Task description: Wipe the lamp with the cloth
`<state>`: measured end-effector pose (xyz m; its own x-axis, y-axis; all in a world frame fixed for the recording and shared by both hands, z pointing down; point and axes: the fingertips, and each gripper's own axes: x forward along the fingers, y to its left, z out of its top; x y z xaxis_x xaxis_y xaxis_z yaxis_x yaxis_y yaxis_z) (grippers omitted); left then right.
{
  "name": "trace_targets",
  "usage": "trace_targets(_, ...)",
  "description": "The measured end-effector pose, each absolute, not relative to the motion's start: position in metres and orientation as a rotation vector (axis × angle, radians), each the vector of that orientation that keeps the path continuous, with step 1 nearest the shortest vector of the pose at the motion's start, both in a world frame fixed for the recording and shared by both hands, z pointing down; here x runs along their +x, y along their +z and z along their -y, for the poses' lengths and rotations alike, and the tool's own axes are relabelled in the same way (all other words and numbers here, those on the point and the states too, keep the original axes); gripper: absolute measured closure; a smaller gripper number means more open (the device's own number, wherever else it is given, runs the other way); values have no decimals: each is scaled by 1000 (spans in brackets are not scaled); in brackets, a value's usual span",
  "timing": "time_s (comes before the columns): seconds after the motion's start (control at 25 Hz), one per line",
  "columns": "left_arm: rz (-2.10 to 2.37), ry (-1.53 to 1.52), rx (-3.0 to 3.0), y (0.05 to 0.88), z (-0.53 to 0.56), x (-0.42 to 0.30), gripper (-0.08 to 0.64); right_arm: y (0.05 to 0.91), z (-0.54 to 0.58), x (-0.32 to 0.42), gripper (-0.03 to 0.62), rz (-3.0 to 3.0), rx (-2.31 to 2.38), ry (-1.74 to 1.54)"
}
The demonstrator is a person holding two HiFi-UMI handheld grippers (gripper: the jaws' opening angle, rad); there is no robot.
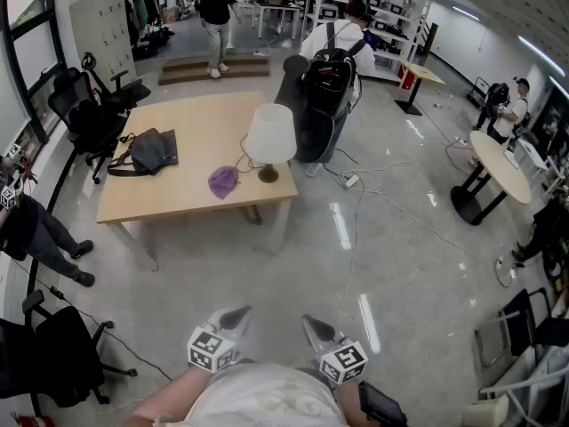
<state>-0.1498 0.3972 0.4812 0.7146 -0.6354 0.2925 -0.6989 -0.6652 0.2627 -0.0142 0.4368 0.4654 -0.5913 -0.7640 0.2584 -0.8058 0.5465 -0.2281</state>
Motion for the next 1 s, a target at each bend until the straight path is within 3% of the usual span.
trace_targets(1.0, 1196, 243, 2504, 488, -358, -212, 560, 468, -377, -64, 580, 2675, 1255, 449)
